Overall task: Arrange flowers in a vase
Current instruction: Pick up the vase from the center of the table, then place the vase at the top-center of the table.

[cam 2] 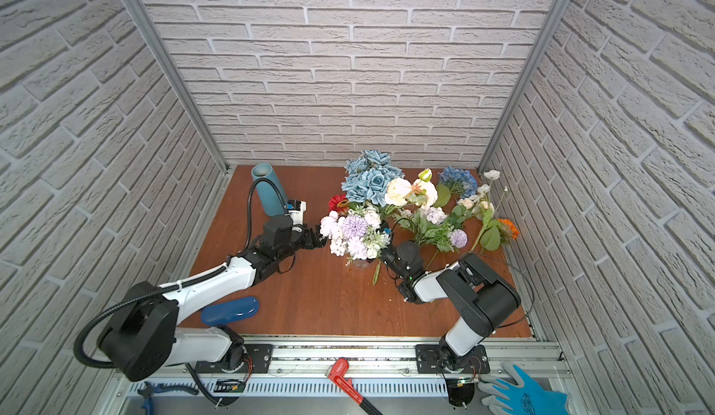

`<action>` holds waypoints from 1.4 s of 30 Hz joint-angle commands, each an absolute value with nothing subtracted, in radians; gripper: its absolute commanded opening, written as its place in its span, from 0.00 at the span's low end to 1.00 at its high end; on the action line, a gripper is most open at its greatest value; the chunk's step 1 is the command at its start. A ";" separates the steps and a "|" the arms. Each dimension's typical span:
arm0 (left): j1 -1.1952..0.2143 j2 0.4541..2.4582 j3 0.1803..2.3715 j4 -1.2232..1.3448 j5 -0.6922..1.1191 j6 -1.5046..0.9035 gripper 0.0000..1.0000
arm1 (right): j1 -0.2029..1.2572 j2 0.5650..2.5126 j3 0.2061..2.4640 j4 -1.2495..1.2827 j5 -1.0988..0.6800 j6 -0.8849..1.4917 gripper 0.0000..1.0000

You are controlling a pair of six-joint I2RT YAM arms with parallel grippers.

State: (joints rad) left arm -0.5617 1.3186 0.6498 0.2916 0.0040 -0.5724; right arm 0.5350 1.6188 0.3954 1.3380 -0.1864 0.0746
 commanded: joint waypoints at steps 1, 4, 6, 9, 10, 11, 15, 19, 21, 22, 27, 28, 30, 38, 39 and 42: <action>-0.550 1.282 0.626 0.322 -0.017 -0.566 0.98 | 0.541 1.629 0.420 1.409 -0.196 0.088 0.61; -0.527 1.251 0.613 0.311 -0.023 -0.566 0.98 | 0.543 1.624 0.426 1.408 -0.196 0.101 0.09; -0.509 1.225 0.605 0.298 -0.026 -0.559 0.98 | 0.544 1.613 0.433 1.407 -0.201 0.098 0.06; -0.481 1.183 0.601 0.263 -0.041 -0.535 0.98 | 0.545 1.590 0.461 1.381 -0.216 0.092 0.06; -0.472 1.166 0.601 0.246 -0.054 -0.526 0.98 | 0.545 1.579 0.482 1.354 -0.224 0.087 0.06; -0.460 1.152 0.600 0.228 -0.069 -0.521 0.98 | 0.545 1.572 0.508 1.324 -0.237 0.080 0.06; -0.409 1.087 0.584 0.194 -0.093 -0.518 0.98 | 0.544 1.578 0.639 1.209 -0.273 0.053 0.06; -0.357 1.034 0.564 0.164 -0.100 -0.529 0.98 | 0.544 1.647 0.769 1.174 -0.287 0.042 0.06; -0.331 1.017 0.549 0.164 -0.102 -0.542 0.98 | 0.545 1.691 0.832 1.177 -0.292 0.042 0.06; -0.320 1.010 0.540 0.169 -0.101 -0.553 0.98 | 0.544 1.716 0.868 1.184 -0.297 0.043 0.06; -0.284 1.004 0.507 0.205 -0.082 -0.582 0.98 | 0.545 1.882 1.072 1.268 -0.314 0.056 0.06; -0.280 1.006 0.504 0.205 -0.077 -0.584 0.98 | 0.545 1.925 1.124 1.290 -0.316 0.060 0.06; -0.273 1.007 0.498 0.206 -0.066 -0.592 0.98 | 0.544 2.012 1.224 1.305 -0.312 0.067 0.06; -0.257 0.946 0.455 0.168 -0.038 -0.619 0.98 | 0.546 2.260 1.604 1.165 -0.312 0.010 0.06; -0.256 0.939 0.453 0.159 -0.037 -0.620 0.98 | 0.546 2.282 1.647 1.137 -0.313 0.003 0.06; -0.255 0.920 0.444 0.139 -0.037 -0.621 0.98 | 0.546 2.353 1.767 1.082 -0.316 -0.019 0.06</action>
State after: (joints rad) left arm -0.2626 0.9466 0.4583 0.1410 -0.0441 -0.6102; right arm 0.5407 2.3791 1.6478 0.9710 -0.3119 0.0223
